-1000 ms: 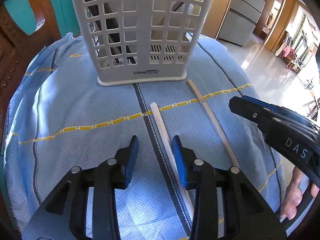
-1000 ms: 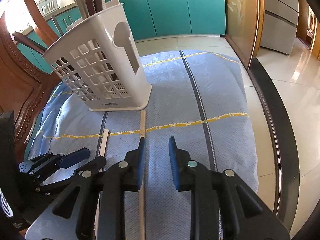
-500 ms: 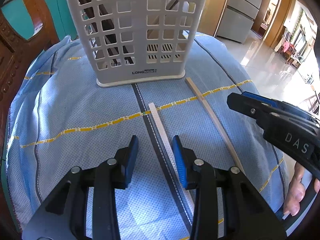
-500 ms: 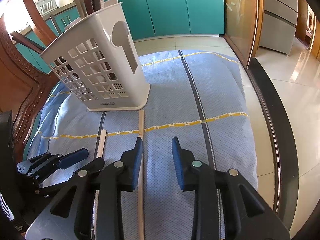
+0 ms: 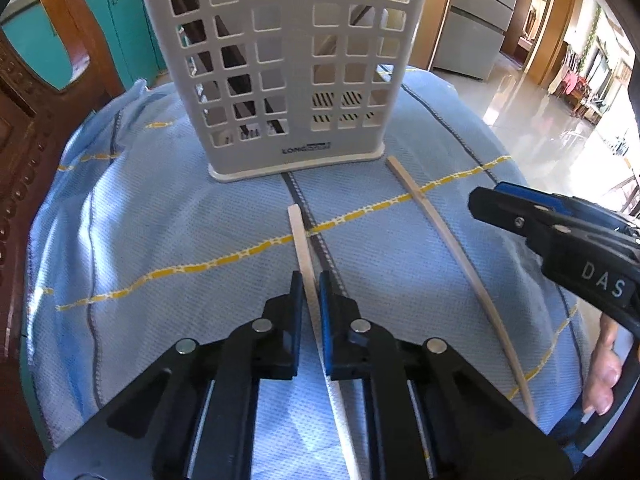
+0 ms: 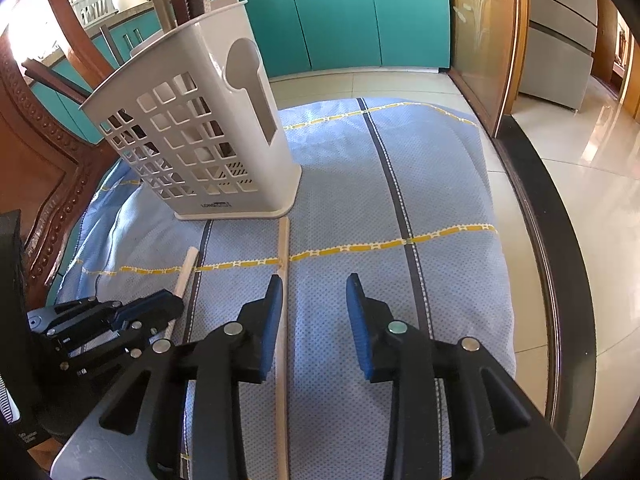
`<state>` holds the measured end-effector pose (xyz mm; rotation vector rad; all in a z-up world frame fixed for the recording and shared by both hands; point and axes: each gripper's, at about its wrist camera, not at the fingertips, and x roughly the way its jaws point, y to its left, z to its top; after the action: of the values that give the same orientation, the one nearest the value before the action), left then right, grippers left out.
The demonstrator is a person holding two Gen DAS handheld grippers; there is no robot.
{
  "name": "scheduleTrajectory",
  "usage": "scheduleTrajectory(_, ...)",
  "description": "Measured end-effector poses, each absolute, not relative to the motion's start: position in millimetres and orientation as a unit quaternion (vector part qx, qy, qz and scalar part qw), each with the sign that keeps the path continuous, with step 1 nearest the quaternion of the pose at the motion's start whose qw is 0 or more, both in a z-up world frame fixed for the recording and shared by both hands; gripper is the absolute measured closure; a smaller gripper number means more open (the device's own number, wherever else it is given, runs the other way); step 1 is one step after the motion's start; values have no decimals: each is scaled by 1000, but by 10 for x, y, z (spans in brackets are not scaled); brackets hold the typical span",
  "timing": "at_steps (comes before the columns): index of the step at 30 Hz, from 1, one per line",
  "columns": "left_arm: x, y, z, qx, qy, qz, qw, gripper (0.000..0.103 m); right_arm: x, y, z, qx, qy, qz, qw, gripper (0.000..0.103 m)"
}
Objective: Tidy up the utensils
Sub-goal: 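Grasp a light chopstick with the left tool while the right tool grasps another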
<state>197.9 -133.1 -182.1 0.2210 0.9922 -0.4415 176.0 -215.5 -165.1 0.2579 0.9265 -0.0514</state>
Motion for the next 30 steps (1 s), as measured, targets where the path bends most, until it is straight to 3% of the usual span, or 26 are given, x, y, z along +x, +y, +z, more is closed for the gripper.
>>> scheduleTrajectory(16, 2188, -840, -1706, 37, 481, -170, 859, 89, 1883, -1859, -1688, 48, 454, 9, 890, 64)
scheduleTrajectory(26, 2227, -722, -1658, 24, 486, -172, 856, 71, 2186, -1716, -1788, 5, 475, 14, 880, 64)
scheduleTrajectory(30, 2282, -848, -1706, 51, 492, -163, 854, 70, 2214, -1692, -1876, -6, 487, 13, 873, 64)
